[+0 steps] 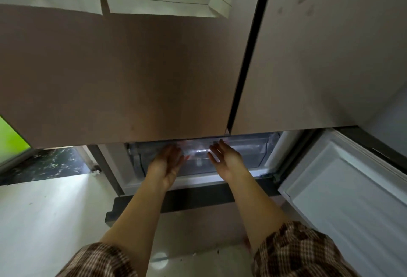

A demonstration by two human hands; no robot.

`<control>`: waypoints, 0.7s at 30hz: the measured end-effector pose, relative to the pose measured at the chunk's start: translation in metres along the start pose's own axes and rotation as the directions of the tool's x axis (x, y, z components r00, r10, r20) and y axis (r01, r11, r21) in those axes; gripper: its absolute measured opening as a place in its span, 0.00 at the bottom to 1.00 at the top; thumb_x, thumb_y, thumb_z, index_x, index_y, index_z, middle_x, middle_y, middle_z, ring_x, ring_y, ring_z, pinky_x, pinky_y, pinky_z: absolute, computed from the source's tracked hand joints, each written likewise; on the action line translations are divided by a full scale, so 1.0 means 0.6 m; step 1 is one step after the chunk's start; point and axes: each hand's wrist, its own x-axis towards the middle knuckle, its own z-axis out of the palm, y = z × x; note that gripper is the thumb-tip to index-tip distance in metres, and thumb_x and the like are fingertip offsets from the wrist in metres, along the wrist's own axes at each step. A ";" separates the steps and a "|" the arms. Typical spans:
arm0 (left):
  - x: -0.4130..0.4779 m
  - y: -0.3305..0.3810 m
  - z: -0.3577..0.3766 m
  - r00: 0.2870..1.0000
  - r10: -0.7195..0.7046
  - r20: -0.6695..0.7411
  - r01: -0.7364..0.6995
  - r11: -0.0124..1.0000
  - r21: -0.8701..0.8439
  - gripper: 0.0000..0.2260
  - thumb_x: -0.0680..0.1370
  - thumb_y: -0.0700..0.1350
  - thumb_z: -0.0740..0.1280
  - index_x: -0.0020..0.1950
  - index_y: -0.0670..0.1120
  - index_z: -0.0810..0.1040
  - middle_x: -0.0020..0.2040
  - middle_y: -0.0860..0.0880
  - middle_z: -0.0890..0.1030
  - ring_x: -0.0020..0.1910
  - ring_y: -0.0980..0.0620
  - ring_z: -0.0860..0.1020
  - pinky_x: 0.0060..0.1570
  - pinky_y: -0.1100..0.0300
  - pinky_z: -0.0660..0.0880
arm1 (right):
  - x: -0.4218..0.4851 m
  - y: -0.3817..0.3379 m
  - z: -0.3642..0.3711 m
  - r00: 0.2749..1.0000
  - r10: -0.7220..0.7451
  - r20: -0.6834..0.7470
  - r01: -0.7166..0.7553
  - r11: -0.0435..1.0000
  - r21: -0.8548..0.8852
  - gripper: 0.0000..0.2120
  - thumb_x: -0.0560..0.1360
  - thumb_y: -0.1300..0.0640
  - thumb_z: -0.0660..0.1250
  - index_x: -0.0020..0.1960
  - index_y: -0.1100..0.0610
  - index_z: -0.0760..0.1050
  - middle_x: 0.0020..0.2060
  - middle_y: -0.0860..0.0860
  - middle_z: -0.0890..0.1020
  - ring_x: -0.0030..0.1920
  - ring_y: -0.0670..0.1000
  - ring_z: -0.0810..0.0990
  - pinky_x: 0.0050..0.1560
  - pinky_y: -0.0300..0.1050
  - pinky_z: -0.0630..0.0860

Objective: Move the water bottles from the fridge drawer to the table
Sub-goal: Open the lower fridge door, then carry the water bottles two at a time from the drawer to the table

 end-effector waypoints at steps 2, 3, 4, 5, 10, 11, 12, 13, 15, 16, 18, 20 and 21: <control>-0.006 0.007 0.008 1.000 -0.002 -0.013 0.003 0.999 0.044 0.07 0.80 0.42 0.62 0.44 0.43 0.76 0.30 0.46 0.83 0.34 0.49 0.81 0.25 0.59 0.78 | -0.007 -0.004 0.003 1.000 0.007 0.002 -0.007 0.999 -0.048 0.03 0.78 0.61 0.64 0.51 0.60 0.75 0.47 0.56 0.80 0.47 0.52 0.80 0.45 0.48 0.76; -0.008 0.007 0.009 1.000 -0.004 -0.025 0.005 0.998 0.063 0.07 0.80 0.42 0.62 0.43 0.43 0.76 0.30 0.46 0.82 0.35 0.49 0.80 0.25 0.59 0.78 | -0.012 -0.005 0.002 1.000 0.011 -0.001 -0.011 0.997 -0.075 0.03 0.79 0.61 0.64 0.50 0.60 0.75 0.47 0.56 0.80 0.46 0.52 0.80 0.47 0.49 0.76; -0.011 0.004 0.008 0.999 -0.008 -0.039 0.011 0.998 0.068 0.07 0.80 0.42 0.63 0.43 0.43 0.76 0.30 0.46 0.82 0.35 0.50 0.79 0.24 0.59 0.78 | -0.018 -0.006 0.000 1.000 0.015 -0.006 -0.015 0.995 -0.098 0.03 0.79 0.61 0.64 0.50 0.60 0.75 0.47 0.56 0.80 0.47 0.52 0.80 0.50 0.49 0.75; -0.017 0.000 0.006 0.999 -0.011 -0.054 0.014 0.998 0.062 0.07 0.80 0.42 0.63 0.44 0.42 0.76 0.31 0.46 0.81 0.33 0.50 0.80 0.24 0.59 0.78 | -0.026 -0.005 -0.003 1.000 0.017 -0.008 -0.018 0.993 -0.113 0.03 0.79 0.61 0.63 0.50 0.60 0.75 0.47 0.56 0.80 0.48 0.52 0.80 0.52 0.49 0.75; -0.081 -0.038 -0.018 0.990 0.039 -0.137 -0.028 0.996 0.086 0.09 0.79 0.46 0.64 0.47 0.40 0.77 0.36 0.45 0.83 0.31 0.52 0.83 0.25 0.62 0.77 | -0.090 0.015 -0.045 1.000 0.004 -0.015 -0.007 0.988 -0.156 0.04 0.80 0.61 0.61 0.51 0.59 0.75 0.48 0.55 0.80 0.52 0.52 0.79 0.54 0.47 0.74; -0.100 -0.048 -0.023 0.986 0.051 -0.157 -0.036 0.995 0.092 0.10 0.79 0.47 0.64 0.46 0.40 0.77 0.33 0.45 0.84 0.30 0.52 0.83 0.26 0.62 0.78 | -0.106 0.020 -0.054 1.000 -0.002 -0.026 -0.002 0.987 -0.164 0.04 0.80 0.61 0.61 0.50 0.59 0.74 0.45 0.55 0.79 0.49 0.51 0.79 0.55 0.47 0.74; -0.117 -0.057 -0.029 0.982 0.066 -0.177 -0.047 0.993 0.109 0.12 0.80 0.48 0.64 0.45 0.40 0.77 0.30 0.46 0.84 0.29 0.52 0.83 0.26 0.62 0.78 | -0.122 0.025 -0.064 0.999 -0.010 -0.041 0.003 0.986 -0.168 0.05 0.81 0.61 0.60 0.48 0.59 0.74 0.43 0.54 0.79 0.46 0.50 0.78 0.54 0.47 0.75; -0.134 -0.068 -0.036 0.976 0.082 -0.199 -0.054 0.988 0.142 0.14 0.80 0.49 0.63 0.43 0.39 0.77 0.28 0.47 0.83 0.27 0.53 0.82 0.26 0.62 0.79 | -0.137 0.031 -0.073 0.998 -0.015 -0.056 0.005 0.984 -0.176 0.06 0.81 0.61 0.60 0.47 0.59 0.73 0.41 0.54 0.78 0.44 0.50 0.78 0.54 0.46 0.75; -0.167 -0.089 -0.051 0.963 0.114 -0.244 -0.063 0.976 0.210 0.15 0.80 0.50 0.63 0.39 0.40 0.76 0.25 0.49 0.81 0.24 0.55 0.81 0.28 0.62 0.79 | -0.168 0.043 -0.091 0.996 -0.011 -0.088 -0.005 0.984 -0.181 0.07 0.81 0.60 0.60 0.45 0.58 0.73 0.38 0.53 0.77 0.40 0.49 0.77 0.48 0.43 0.77; -0.182 -0.100 -0.059 0.956 0.129 -0.265 -0.070 0.973 0.222 0.15 0.80 0.50 0.64 0.38 0.41 0.76 0.24 0.50 0.81 0.24 0.55 0.80 0.29 0.62 0.78 | -0.182 0.048 -0.102 0.995 -0.003 -0.103 -0.015 0.984 -0.176 0.08 0.81 0.60 0.60 0.43 0.58 0.72 0.37 0.53 0.76 0.38 0.49 0.76 0.45 0.41 0.77; -0.207 -0.123 -0.076 0.939 0.159 -0.305 -0.096 0.973 0.210 0.15 0.79 0.49 0.64 0.38 0.41 0.77 0.24 0.50 0.81 0.25 0.54 0.80 0.30 0.62 0.78 | -0.208 0.057 -0.126 0.992 0.016 -0.123 -0.038 0.984 -0.173 0.08 0.81 0.60 0.60 0.42 0.58 0.72 0.36 0.53 0.76 0.37 0.49 0.76 0.42 0.39 0.76; -0.232 -0.141 -0.088 0.931 0.164 -0.327 -0.104 0.975 0.194 0.13 0.79 0.49 0.65 0.39 0.41 0.77 0.25 0.50 0.81 0.27 0.54 0.81 0.31 0.61 0.77 | -0.230 0.065 -0.147 0.992 0.037 -0.121 -0.057 0.984 -0.167 0.08 0.80 0.61 0.61 0.43 0.59 0.72 0.36 0.54 0.76 0.38 0.49 0.76 0.43 0.39 0.76; -0.242 -0.148 -0.092 0.932 0.160 -0.326 -0.101 0.977 0.188 0.13 0.79 0.49 0.65 0.40 0.41 0.77 0.25 0.50 0.82 0.27 0.54 0.82 0.33 0.61 0.77 | -0.239 0.067 -0.156 0.992 0.049 -0.115 -0.068 0.984 -0.166 0.07 0.80 0.61 0.61 0.43 0.60 0.72 0.36 0.54 0.76 0.38 0.49 0.76 0.44 0.40 0.77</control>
